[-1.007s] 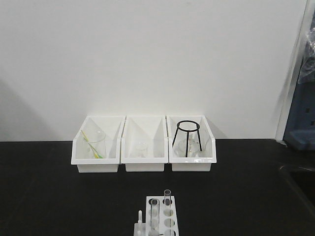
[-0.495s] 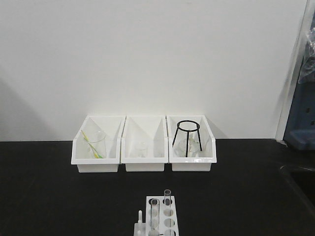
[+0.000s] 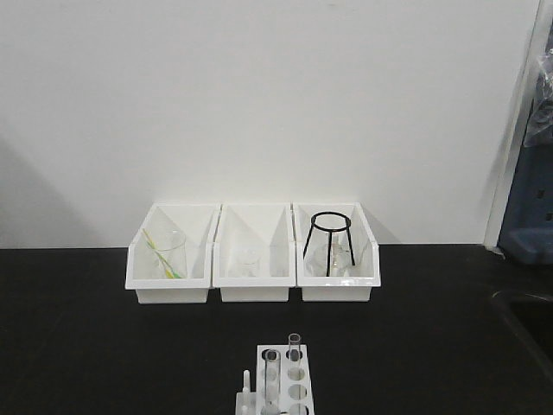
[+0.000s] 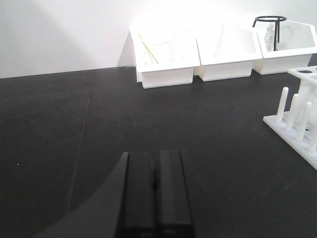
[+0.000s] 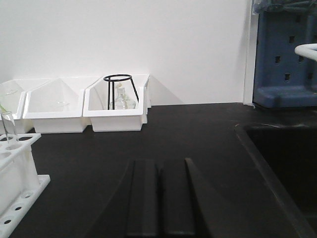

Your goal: Flip and reinsert test tube from rack

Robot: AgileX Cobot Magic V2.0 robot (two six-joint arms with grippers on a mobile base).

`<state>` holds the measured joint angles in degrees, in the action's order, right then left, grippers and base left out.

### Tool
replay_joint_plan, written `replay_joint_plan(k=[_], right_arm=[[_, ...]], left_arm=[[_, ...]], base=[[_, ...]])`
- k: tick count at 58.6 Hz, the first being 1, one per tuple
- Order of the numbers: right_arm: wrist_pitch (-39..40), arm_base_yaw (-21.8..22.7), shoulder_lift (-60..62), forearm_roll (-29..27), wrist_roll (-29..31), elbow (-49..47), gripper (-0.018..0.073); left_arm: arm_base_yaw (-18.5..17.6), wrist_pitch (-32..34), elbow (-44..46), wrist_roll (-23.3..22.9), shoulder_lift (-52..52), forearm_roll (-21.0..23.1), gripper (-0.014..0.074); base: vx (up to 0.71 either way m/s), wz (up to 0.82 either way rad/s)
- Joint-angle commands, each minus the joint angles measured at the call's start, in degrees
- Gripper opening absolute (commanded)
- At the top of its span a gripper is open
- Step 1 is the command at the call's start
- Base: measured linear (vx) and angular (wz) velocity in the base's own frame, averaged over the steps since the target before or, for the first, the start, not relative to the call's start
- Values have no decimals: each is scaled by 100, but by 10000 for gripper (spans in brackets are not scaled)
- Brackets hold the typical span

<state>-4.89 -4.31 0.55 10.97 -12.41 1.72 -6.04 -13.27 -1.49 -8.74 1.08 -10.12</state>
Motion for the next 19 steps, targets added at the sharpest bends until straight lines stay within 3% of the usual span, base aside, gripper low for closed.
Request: replay_joint_plan(k=[1,19], right_arm=[[421,25,88,19,44,16,-10],[415,25,88,19,38,16,-10]], left_arm=[[-1,454,23,-50,46,22,-6],[-1,454,23,-50,46,22,-6]], base=[[0,0],[0,0]])
